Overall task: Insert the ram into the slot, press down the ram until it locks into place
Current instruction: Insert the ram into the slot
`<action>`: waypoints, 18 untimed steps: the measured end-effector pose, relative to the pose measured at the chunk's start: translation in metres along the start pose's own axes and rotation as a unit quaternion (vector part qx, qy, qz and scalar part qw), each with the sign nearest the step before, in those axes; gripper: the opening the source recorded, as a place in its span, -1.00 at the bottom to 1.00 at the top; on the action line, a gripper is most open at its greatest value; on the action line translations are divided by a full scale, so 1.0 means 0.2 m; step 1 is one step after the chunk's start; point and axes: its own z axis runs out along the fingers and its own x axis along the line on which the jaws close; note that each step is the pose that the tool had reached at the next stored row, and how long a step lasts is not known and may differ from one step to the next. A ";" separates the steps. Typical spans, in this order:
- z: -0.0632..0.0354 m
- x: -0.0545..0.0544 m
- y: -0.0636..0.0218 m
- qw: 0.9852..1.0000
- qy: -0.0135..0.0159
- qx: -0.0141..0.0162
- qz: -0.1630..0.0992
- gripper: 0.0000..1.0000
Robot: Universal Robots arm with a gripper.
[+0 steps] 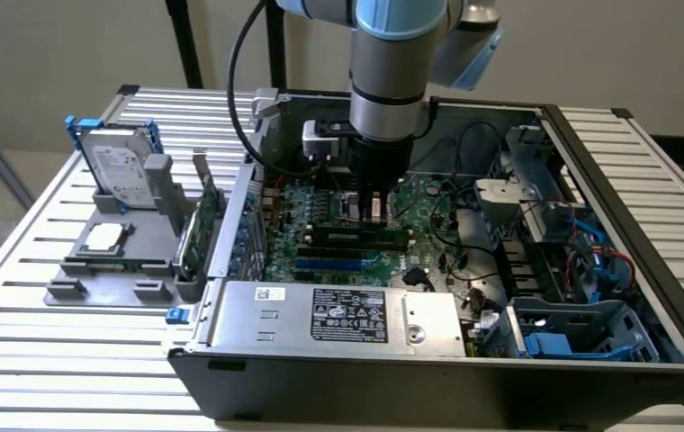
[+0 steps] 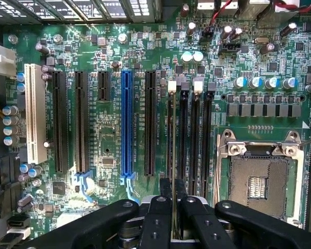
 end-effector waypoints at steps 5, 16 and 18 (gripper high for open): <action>-0.046 0.00 0.001 1.000 -0.001 0.000 0.000 -0.57; -0.134 0.01 0.009 1.000 -0.003 0.000 0.000 -0.79; -0.134 0.01 0.009 1.000 -0.003 0.000 0.000 -0.79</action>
